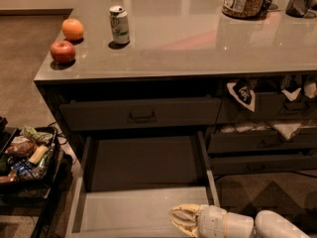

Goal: Open middle drawer

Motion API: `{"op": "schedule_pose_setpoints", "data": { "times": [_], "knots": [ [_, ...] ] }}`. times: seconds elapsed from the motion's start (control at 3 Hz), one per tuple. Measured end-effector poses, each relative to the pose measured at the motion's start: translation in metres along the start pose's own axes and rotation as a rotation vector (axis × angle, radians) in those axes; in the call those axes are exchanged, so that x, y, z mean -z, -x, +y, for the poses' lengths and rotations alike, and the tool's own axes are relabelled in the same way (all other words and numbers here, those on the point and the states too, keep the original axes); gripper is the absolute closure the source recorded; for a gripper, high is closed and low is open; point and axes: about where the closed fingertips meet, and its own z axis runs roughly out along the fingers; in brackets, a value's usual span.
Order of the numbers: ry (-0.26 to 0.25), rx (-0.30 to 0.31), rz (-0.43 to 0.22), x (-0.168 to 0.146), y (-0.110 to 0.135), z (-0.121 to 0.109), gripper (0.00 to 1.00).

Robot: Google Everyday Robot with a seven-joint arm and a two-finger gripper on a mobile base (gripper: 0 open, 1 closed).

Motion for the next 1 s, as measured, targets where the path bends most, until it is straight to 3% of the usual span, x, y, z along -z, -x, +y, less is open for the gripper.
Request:
{"op": "schedule_pose_setpoints", "data": {
  "times": [0.33,0.67,1.0],
  "knots": [
    [-0.134,0.011,-0.006,0.007,-0.003,-0.017,1.0],
    [-0.363,0.05,0.022,0.043,-0.007,-0.058,1.0],
    [-0.524,0.084,0.038,0.076,-0.006,-0.082,1.0]
  ]
}}
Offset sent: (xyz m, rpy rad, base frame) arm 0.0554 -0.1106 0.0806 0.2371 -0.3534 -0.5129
